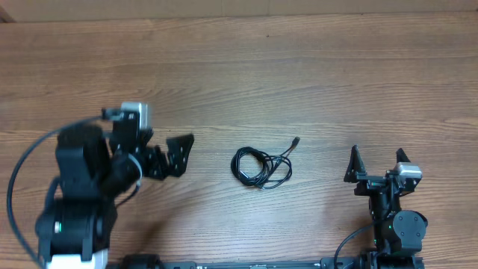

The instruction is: Untangle cables

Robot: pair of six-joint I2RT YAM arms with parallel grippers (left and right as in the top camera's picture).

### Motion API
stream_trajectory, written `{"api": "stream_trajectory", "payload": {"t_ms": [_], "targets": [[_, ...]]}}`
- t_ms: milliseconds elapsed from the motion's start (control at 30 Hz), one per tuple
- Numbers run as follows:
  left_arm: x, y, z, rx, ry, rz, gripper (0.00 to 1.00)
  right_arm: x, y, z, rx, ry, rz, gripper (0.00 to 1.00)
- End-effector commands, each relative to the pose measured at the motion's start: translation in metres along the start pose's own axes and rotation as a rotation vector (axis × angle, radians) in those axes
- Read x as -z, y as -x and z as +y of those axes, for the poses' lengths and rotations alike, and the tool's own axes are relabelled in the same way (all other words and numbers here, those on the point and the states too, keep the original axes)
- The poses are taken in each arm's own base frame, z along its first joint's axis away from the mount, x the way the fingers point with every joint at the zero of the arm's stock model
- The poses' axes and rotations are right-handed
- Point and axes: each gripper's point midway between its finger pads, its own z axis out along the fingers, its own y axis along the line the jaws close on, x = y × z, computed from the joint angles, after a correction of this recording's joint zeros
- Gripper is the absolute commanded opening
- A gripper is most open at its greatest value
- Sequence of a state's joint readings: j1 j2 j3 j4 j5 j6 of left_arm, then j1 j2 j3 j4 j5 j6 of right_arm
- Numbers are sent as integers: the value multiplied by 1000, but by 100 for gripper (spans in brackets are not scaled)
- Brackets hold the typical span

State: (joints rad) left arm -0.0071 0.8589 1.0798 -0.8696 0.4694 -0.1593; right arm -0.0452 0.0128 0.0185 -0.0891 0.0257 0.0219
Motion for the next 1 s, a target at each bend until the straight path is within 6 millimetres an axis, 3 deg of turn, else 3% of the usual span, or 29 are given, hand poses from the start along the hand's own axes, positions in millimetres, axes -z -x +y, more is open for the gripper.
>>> {"api": "stream_trajectory", "payload": {"t_ms": [0,267,300,433,567,633,800,867,933,967], "targets": [[-22,1,-16,57,-140,105,100,0,-1,0,5,1,-6,100],[-63,-19,-17,181,-276,290,100,0,-1,0,5,1,-6,100],[-66,-21,-15,191,-273,305,95,0,-1,0,5,1,-6,100],[-81,-37,-12,189,-252,379,94,0,-1,0,5,1,-6,100],[-95,-61,-10,141,-117,463,91,0,-1,0,5,1,-6,100],[-103,-71,-5,149,12,484,84,0,-1,0,5,1,-6,100],[-110,-83,-1,239,232,468,79,0,-1,0,5,1,-6,100],[-114,-86,-9,304,252,461,81,0,-1,0,5,1,-6,100],[-119,-88,-18,377,247,455,98,0,-1,0,5,1,-6,100],[-122,-87,-20,413,248,448,100,0,-1,0,5,1,-6,100]]}}
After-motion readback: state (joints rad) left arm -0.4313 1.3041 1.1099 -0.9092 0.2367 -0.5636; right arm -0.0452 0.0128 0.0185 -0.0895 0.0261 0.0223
